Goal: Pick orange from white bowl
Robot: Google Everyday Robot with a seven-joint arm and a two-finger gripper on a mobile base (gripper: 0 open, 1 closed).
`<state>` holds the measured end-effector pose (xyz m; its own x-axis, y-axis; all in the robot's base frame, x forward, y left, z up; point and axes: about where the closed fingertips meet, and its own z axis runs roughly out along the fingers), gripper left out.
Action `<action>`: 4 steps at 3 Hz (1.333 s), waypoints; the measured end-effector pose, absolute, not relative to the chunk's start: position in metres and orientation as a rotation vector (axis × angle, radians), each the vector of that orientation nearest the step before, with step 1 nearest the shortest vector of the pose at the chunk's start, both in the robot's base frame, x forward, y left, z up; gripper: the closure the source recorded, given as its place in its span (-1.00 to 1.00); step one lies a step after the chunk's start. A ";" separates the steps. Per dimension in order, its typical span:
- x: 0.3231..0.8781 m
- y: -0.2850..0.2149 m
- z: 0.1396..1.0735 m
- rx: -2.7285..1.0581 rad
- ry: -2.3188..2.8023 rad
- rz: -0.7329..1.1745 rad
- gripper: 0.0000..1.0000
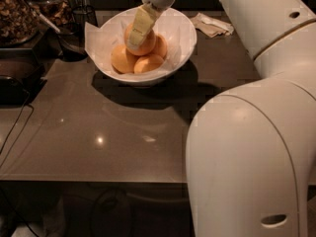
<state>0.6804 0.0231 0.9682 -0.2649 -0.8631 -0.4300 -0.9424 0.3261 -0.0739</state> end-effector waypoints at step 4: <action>0.685 0.038 0.959 -1.652 2.197 0.278 -0.66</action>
Offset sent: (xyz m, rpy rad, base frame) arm -0.0084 0.0081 -0.0025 -0.0582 0.0497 0.0651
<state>0.6849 0.0383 0.9589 -0.2392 -0.8802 -0.4100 -0.9546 0.2905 -0.0668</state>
